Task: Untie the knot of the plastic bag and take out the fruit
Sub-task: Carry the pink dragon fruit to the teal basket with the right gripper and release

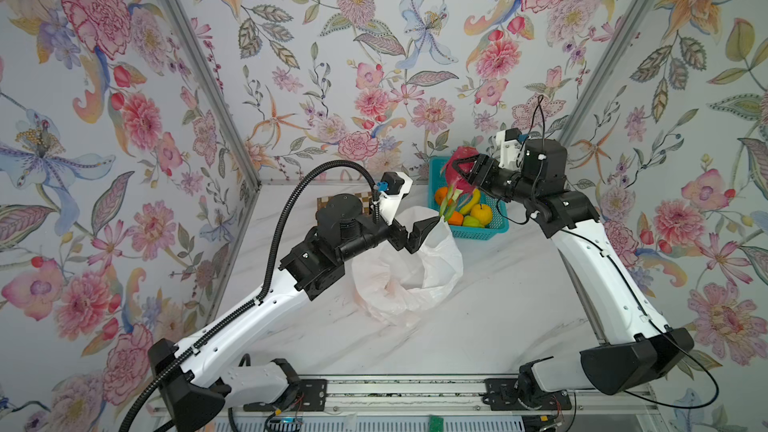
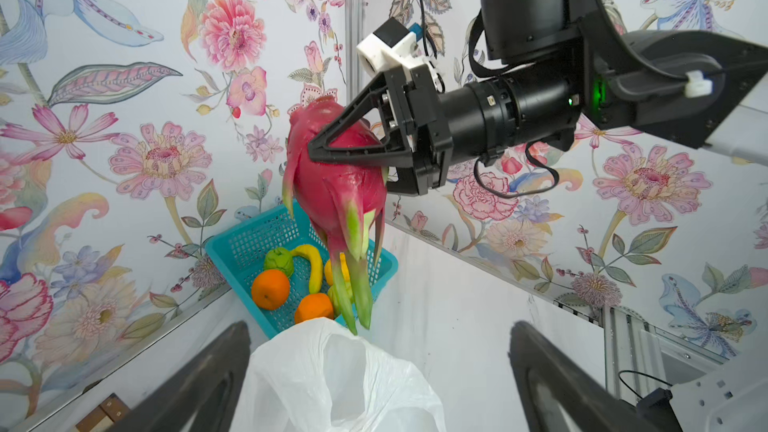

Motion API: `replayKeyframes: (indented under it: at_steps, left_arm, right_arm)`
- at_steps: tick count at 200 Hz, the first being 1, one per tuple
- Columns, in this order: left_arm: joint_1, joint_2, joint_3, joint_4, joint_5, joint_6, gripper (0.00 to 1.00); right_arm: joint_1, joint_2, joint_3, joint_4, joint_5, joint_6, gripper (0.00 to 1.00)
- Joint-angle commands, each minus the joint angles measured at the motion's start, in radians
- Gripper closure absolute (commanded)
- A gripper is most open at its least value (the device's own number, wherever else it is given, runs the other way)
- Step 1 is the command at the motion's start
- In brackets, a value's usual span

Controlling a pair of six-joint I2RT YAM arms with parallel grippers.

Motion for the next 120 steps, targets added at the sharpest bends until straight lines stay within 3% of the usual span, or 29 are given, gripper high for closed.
replayKeyframes:
  at_steps: [1, 120]
  left_arm:
    - [-0.008, -0.006, 0.002, -0.078, -0.024, -0.011, 0.01]
    - [-0.007, 0.162, 0.178, -0.252, -0.029, -0.007, 0.01]
  right_arm:
    - [-0.046, 0.080, 0.075, -0.081, 0.029, -0.032, 0.51]
    - [-0.246, 0.698, 0.604, -0.317, 0.000, 0.033, 0.52]
